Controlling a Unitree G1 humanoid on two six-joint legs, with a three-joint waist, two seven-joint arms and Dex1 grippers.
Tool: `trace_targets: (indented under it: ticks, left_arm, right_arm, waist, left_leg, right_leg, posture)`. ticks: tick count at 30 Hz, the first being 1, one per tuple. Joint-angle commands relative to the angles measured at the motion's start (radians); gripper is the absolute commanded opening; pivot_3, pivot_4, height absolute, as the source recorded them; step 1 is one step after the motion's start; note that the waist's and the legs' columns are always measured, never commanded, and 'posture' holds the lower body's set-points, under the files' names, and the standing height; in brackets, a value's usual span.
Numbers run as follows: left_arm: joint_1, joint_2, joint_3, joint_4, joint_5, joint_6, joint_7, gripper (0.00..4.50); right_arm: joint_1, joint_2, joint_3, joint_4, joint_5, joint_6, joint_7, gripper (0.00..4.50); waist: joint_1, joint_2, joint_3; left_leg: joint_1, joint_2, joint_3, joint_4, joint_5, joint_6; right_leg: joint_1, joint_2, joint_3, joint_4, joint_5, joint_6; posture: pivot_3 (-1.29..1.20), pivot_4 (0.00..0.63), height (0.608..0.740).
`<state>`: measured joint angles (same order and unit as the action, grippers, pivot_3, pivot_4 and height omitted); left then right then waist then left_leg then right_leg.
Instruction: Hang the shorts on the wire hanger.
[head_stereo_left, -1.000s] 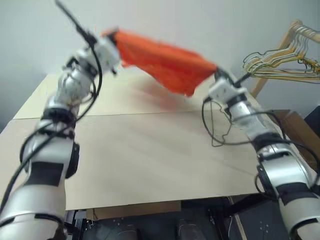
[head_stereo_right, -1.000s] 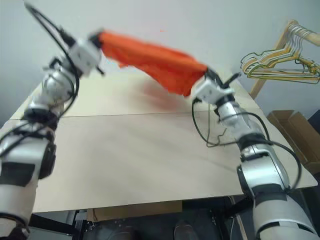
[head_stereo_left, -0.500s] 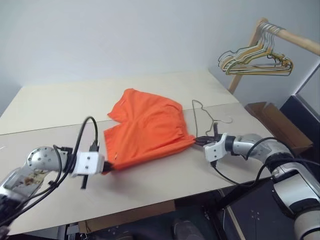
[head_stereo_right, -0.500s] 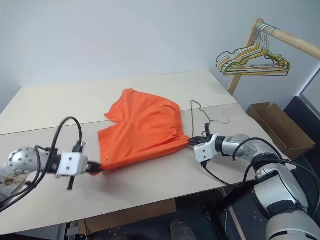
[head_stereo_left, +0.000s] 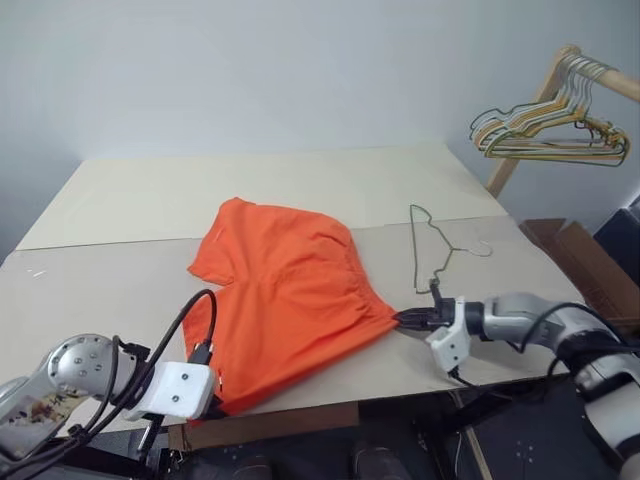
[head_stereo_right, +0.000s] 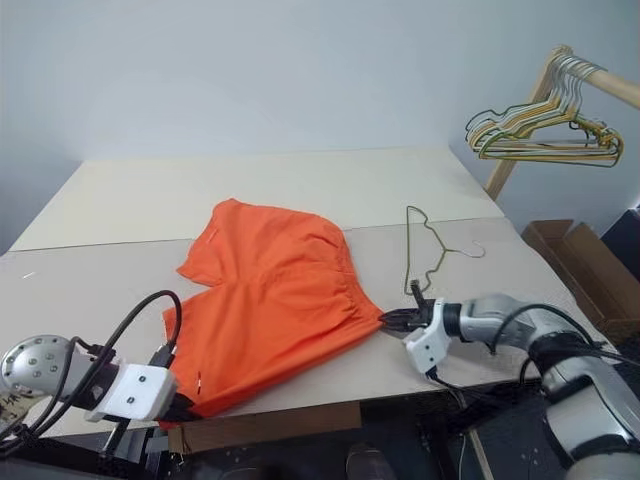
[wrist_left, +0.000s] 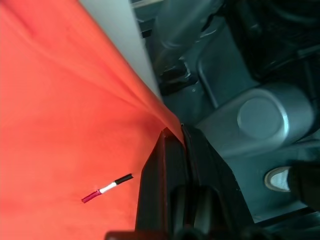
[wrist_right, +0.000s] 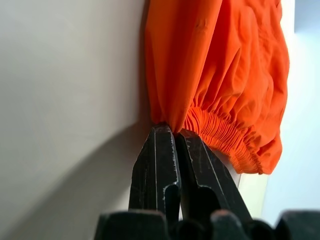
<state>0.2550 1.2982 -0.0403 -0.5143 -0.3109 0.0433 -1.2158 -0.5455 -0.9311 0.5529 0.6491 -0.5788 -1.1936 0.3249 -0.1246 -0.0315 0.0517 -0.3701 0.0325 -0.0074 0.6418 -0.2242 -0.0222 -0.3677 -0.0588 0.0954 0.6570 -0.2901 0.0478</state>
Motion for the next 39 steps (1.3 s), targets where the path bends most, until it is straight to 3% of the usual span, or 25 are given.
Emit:
trace_targets:
  ticks: [1,4,7,13,17,18,21,26,29,34,39]
  left_arm:
    - [0.045,0.011,0.053,-0.023,0.010,-0.004,-0.037,0.02]
    - [0.077,0.018,0.076,-0.027,0.010,-0.010,-0.069,0.21]
    - [0.112,0.033,0.108,-0.019,0.008,-0.031,-0.129,0.90]
    - [0.056,0.027,0.196,0.100,-0.008,-0.056,-0.193,2.91]
    - [-0.129,-0.008,0.204,0.187,-0.098,0.038,-0.187,4.27]
    - [-0.193,-0.042,0.196,0.201,-0.130,0.071,-0.168,4.45]
    - [-0.382,-0.158,0.160,0.207,-0.241,0.258,-0.065,4.45]
    - [-0.595,-0.372,0.105,0.171,-0.374,0.503,0.110,4.45]
    - [-0.672,-0.462,0.082,0.165,-0.415,0.588,0.179,4.45]
    - [-0.747,-0.545,0.072,0.182,-0.453,0.655,0.210,4.45]
    - [-0.758,-0.545,0.065,0.186,-0.432,0.645,0.184,4.45]
  right_arm:
    - [0.082,-0.066,-0.074,-0.138,0.101,0.057,0.056,0.00]
    - [0.148,-0.075,-0.098,-0.221,0.159,0.107,0.098,0.00]
    - [0.200,-0.085,-0.104,-0.303,0.237,0.161,0.169,0.76]
    - [0.349,-0.186,-0.167,-0.506,0.485,0.302,0.298,2.88]
    - [0.490,-0.286,-0.313,-0.679,0.817,0.627,0.378,4.35]
    - [0.511,-0.300,-0.366,-0.723,0.908,0.761,0.376,4.48]
    - [0.490,-0.284,-0.466,-0.788,1.019,1.099,0.326,4.48]
    - [0.249,-0.107,-0.407,-0.743,0.903,1.683,0.124,4.48]
    - [0.106,0.015,-0.368,-0.645,0.837,1.923,0.055,4.48]
    - [-0.079,0.173,-0.341,-0.405,0.744,2.096,0.012,4.48]
    - [-0.178,0.264,-0.346,-0.228,0.726,2.118,0.064,4.48]
  waist:
    - [0.003,0.000,0.001]
    - [0.002,-0.001,0.001]
    - [0.003,-0.001,0.002]
    - [0.021,-0.001,0.006]
    - [0.046,-0.003,0.013]
    - [0.054,-0.003,0.014]
    - [0.058,-0.003,0.014]
    - [0.052,-0.006,0.013]
    - [0.052,-0.006,0.013]
    - [0.051,-0.005,0.013]
    - [0.046,-0.005,0.013]
  left_leg:
    - [0.001,0.000,0.001,0.000,0.000,0.001]
    - [0.002,0.001,0.003,0.000,-0.001,0.001]
    - [0.002,0.001,0.004,0.000,-0.001,0.002]
    - [0.002,0.001,0.005,0.000,-0.002,0.003]
    - [0.002,0.002,0.005,0.002,-0.002,0.003]
    - [0.002,0.002,0.006,0.002,-0.002,0.003]
    - [0.001,0.002,0.006,0.003,-0.002,0.003]
    - [-0.001,0.003,0.005,0.004,-0.002,0.003]
    - [-0.004,0.003,0.005,0.004,-0.002,0.003]
    - [-0.018,0.001,0.004,0.010,-0.002,0.003]
    - [-0.020,0.001,0.004,0.012,-0.002,0.003]
  right_leg:
    - [0.000,0.000,0.001,0.000,0.000,0.000]
    - [0.001,0.000,0.002,0.000,0.000,-0.001]
    - [0.001,0.001,0.002,0.000,0.000,-0.001]
    - [0.001,0.000,0.002,-0.001,-0.001,-0.001]
    - [0.001,0.000,0.002,-0.001,-0.001,-0.001]
    - [0.001,0.000,0.002,0.000,-0.001,-0.001]
    - [0.001,0.000,0.002,0.000,-0.001,0.000]
    - [-0.001,0.003,0.002,0.000,0.000,0.001]
    - [-0.004,0.003,0.002,0.001,0.000,0.000]
    - [-0.017,0.003,0.003,0.006,0.001,0.001]
    - [-0.019,0.003,0.002,0.006,0.002,0.002]
  posture:
    - [-0.05,0.058,0.740]
    - [-0.06,0.060,0.740]
    - [-0.06,0.060,0.740]
    - [-0.05,0.061,0.740]
    - [-0.03,0.064,0.740]
    - [-0.03,0.062,0.740]
    - [-0.04,0.057,0.740]
    - [-0.07,0.045,0.740]
    - [-0.08,0.039,0.740]
    - [-0.07,0.029,0.740]
    - [-0.07,0.023,0.740]
